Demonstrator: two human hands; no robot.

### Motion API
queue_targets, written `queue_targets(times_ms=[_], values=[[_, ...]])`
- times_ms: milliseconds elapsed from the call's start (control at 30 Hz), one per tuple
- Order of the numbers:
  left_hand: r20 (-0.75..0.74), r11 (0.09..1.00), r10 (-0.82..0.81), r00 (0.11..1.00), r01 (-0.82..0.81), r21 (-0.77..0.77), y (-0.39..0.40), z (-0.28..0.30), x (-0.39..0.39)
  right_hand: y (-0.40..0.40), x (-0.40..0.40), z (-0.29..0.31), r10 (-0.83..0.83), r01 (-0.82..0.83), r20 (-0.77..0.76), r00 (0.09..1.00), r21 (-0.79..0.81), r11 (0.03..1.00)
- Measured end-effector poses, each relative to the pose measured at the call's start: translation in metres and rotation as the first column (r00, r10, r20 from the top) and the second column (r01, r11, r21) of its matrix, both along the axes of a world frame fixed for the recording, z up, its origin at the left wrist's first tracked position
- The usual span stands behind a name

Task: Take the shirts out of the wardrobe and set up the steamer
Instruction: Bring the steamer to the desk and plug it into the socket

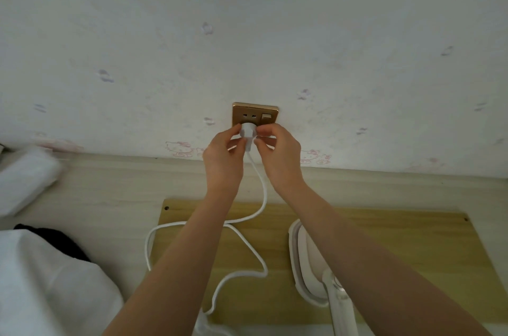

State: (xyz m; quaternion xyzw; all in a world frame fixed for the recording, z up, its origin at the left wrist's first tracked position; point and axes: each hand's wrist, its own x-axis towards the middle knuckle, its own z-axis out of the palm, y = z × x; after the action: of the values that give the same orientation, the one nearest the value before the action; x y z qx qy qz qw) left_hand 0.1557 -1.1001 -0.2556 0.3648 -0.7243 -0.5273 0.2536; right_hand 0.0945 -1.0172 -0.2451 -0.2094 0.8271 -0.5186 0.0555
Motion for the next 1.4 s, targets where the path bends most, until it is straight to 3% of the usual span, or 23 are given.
queue_targets(times_ms=[167, 467, 667, 900, 1167, 1400], values=[[0.015, 0.994, 0.023, 1.000, -0.021, -0.111, 0.016, 0.007, 0.020, 0.034, 0.020, -0.003, 0.016, -0.028, 0.119, 0.993, 0.093, 0.995], [0.122, 0.927, -0.171, 0.978, 0.202, -0.316, 0.070, 0.002, 0.073, 0.137, 0.062, -0.010, 0.076, -0.074, 0.009, 0.997, 0.369, 0.926], [0.237, 0.858, -0.295, 0.925, 0.366, -0.360, 0.122, -0.008, 0.107, 0.203, 0.104, -0.005, 0.077, -0.054, -0.023, 0.997, 0.517, 0.854], [0.313, 0.744, -0.384, 0.869, 0.492, -0.452, 0.202, -0.001, 0.143, 0.295, 0.161, -0.008, 0.053, -0.030, -0.025, 0.998, 0.569, 0.822], [0.283, 0.586, -0.558, 0.780, 0.612, -0.531, 0.333, -0.006, 0.208, 0.428, 0.253, -0.009, -0.041, 0.079, -0.077, 0.996, 0.590, 0.804], [0.344, 0.432, -0.729, 0.592, 0.788, -0.439, 0.468, -0.020, 0.294, 0.557, 0.367, -0.014, -0.221, 0.229, -0.092, 0.971, 0.624, 0.747]])
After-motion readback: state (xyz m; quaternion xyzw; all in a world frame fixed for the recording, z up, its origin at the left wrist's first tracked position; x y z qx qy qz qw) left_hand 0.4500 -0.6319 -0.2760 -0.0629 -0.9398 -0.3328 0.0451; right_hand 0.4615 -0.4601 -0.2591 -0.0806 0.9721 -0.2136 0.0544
